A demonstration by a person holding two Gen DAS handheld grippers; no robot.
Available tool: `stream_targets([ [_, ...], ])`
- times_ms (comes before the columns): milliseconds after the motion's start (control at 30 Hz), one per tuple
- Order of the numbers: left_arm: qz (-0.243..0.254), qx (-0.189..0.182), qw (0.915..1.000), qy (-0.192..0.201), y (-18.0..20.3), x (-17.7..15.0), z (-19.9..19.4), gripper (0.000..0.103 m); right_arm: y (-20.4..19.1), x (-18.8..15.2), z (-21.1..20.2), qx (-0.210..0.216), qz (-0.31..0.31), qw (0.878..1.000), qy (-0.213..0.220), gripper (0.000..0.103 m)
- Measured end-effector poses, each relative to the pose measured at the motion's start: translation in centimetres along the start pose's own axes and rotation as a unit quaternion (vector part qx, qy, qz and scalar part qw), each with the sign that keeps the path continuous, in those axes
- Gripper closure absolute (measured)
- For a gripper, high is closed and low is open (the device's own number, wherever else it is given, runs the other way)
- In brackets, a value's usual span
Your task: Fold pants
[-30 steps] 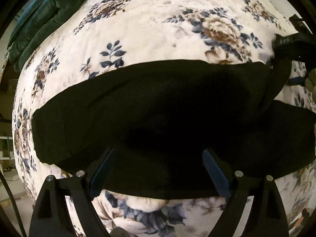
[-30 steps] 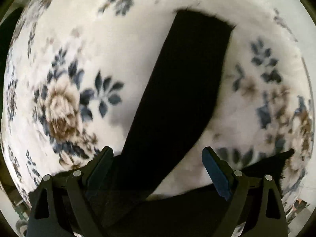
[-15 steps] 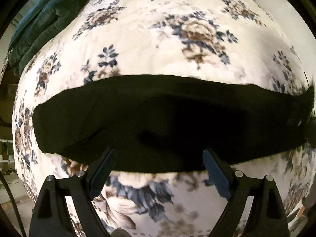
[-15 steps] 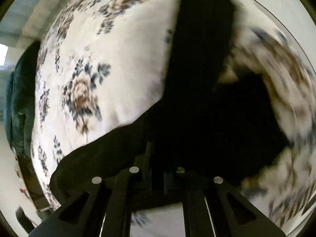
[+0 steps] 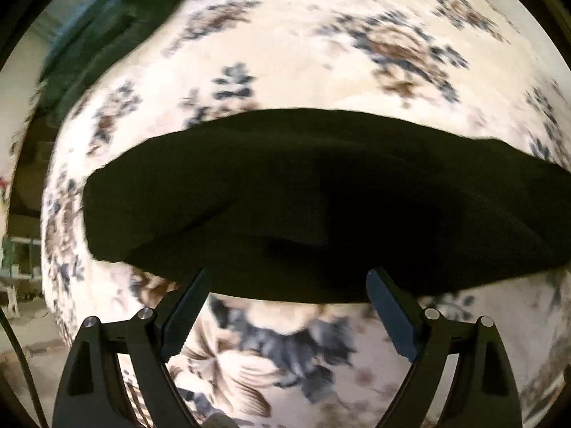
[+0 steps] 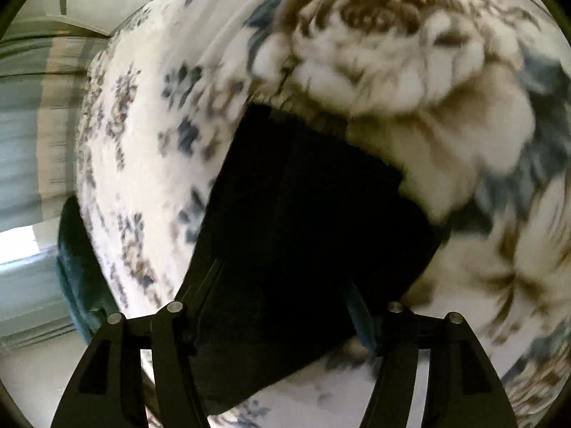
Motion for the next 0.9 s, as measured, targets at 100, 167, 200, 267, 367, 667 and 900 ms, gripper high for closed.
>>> stream_targets([
  [100, -0.036, -0.002, 0.9989, -0.03, -1.7, -1.5, 0.6, 0.013, -1.1, 0.0, 0.1, -0.034, -0.056, 0.998, 0.015, 0.081],
  [167, -0.049, 0.002, 0.9978, -0.045, -2.4, -2.3, 0.5, 0.013, -1.9, -0.9, -0.1, -0.061, -0.097, 0.993, 0.027, 0.091],
  [200, -0.053, 0.002, 0.9974, -0.048, -2.5, -2.5, 0.4, 0.013, -2.5, -1.2, -0.8, -0.06, -0.121, 0.99, 0.04, 0.094],
  [267, -0.068, -0.002, 0.9962, -0.054, -2.7, -3.1, -0.2, 0.013, -3.9, -1.2, -3.4, -0.041, -0.154, 0.984, 0.075, 0.094],
  [367, -0.088, 0.004, 0.9945, -0.057, -2.9, -3.7, -0.7, 0.013, -4.5, 0.6, -5.7, 0.004, -0.136, 0.985, 0.108, 0.094],
  [667, -0.133, -0.024, 0.9889, -0.062, -3.7, -4.8, 1.0, 0.013, 3.7, 0.2, -3.7, 0.014, 0.024, 0.999, 0.015, 0.044],
  [900, -0.255, -0.133, 0.9557, -0.062, -9.4, -4.4, 3.4, 0.013, -2.4, -11.9, -0.8, 0.093, -0.006, 0.994, -0.054, 0.043],
])
Point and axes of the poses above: each gripper's, at about its wrist camera, not at the fingertips, and z roughly the way its jaws point, y to its right, x to its top, the point moved 10 cm from there along z, roughly the way its jaws point, and after that the axes turned 1 degree about -y, right-handed, at the moved point
